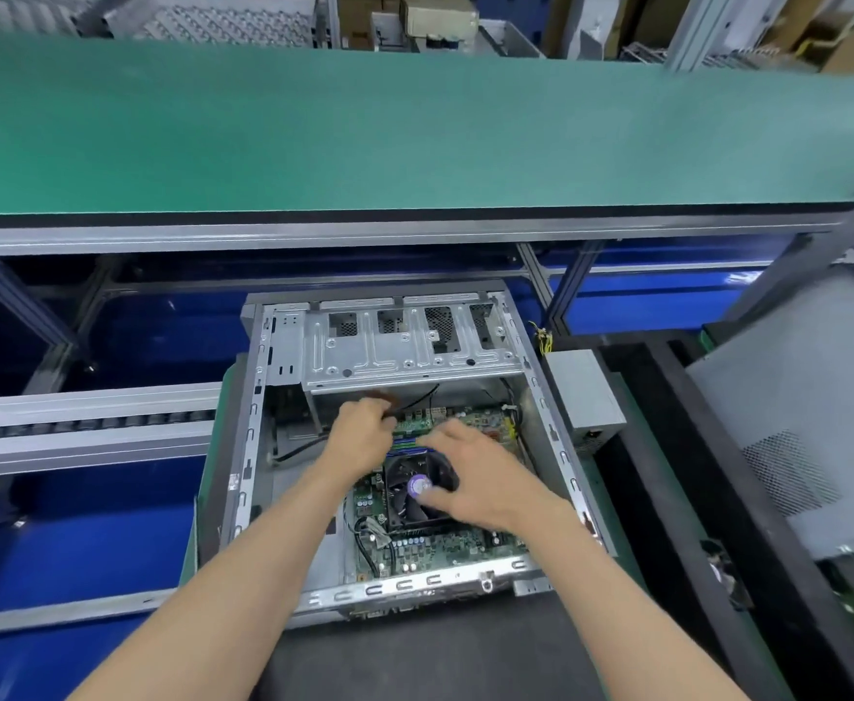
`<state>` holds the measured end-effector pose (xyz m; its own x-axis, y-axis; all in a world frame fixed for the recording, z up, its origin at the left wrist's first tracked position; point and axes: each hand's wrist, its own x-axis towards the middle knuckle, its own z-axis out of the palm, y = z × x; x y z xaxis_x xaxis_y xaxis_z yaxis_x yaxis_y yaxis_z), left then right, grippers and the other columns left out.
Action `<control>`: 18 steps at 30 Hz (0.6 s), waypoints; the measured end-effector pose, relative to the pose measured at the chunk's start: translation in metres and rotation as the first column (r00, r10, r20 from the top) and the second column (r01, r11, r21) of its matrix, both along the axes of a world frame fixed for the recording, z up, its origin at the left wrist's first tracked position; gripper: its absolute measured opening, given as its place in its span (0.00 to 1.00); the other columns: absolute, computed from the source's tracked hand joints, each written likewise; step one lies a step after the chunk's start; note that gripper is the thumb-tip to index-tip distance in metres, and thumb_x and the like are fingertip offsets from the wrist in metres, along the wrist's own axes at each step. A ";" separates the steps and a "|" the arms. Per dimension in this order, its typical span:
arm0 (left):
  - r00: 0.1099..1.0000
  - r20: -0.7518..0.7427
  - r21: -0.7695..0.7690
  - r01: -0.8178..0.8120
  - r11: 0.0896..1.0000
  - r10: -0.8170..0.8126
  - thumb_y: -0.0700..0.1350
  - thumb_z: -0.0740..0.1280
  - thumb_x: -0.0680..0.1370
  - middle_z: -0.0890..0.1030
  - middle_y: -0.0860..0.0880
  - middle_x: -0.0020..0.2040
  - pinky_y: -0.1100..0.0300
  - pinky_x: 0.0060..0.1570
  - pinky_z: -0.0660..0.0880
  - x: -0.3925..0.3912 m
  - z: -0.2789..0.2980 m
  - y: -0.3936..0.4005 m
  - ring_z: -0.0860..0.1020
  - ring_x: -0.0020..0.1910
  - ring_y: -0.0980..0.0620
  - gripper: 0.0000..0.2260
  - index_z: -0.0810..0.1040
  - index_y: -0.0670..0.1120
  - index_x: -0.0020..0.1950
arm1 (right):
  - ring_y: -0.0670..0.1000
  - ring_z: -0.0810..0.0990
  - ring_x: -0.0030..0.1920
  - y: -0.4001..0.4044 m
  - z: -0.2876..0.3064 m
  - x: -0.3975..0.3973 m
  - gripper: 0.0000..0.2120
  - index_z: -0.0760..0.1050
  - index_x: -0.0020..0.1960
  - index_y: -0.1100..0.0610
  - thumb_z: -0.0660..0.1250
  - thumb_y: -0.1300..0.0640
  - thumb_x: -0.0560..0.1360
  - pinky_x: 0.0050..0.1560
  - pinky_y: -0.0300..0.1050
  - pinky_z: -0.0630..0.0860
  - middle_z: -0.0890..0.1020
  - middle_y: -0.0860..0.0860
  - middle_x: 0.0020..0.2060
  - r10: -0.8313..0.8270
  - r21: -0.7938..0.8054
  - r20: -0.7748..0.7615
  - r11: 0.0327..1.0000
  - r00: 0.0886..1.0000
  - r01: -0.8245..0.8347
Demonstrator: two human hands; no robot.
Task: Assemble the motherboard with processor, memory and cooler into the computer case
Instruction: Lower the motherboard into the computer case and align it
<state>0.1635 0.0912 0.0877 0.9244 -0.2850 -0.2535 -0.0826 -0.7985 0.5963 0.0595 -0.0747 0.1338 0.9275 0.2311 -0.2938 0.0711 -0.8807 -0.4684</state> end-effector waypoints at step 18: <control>0.984 -0.163 0.190 0.104 0.976 -0.073 0.61 0.66 0.79 0.73 0.44 0.73 0.47 0.72 0.65 0.016 -0.012 -0.007 0.68 0.73 0.41 0.29 0.71 0.46 0.75 | 0.66 0.68 0.71 0.019 -0.024 0.007 0.51 0.57 0.81 0.57 0.76 0.37 0.69 0.70 0.59 0.70 0.70 0.59 0.73 0.131 -0.230 -0.016 0.964 0.991 -0.131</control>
